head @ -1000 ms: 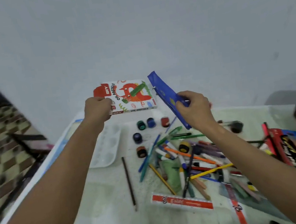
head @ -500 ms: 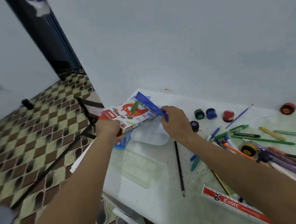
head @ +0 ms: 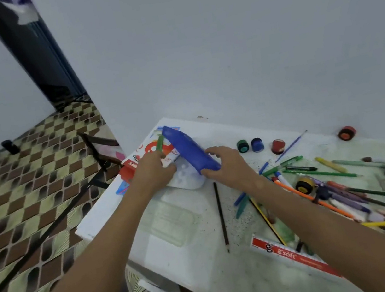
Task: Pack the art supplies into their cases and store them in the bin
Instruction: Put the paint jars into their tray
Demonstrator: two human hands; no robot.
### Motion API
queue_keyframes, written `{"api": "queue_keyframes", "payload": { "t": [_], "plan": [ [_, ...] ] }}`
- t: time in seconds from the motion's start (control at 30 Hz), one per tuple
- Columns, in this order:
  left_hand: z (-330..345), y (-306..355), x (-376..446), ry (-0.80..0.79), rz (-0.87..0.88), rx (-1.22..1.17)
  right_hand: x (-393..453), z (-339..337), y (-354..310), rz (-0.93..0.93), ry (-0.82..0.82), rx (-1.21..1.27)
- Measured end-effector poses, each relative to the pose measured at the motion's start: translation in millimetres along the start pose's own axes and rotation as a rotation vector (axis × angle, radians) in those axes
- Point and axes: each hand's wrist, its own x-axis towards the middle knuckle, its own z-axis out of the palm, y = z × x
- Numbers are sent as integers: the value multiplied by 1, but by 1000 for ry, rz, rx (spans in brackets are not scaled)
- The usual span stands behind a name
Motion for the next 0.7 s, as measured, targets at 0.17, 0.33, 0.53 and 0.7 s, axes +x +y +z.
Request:
{"api": "queue_keyframes", "payload": {
  "t": [0.17,0.33,0.53,0.7],
  "plan": [
    [39,68,-8,-152,360,-53,-55,-69,31,148,180,-4],
    [87,153,-28,-156,537,-123,-139,-145,62,337,410,-104],
    [134,236,-66,-307,810,-144,-247,-209,91,603,646,-272],
    [168,275,-94,-479,920,-108,-307,-225,109,857,637,-324]
  ]
}}
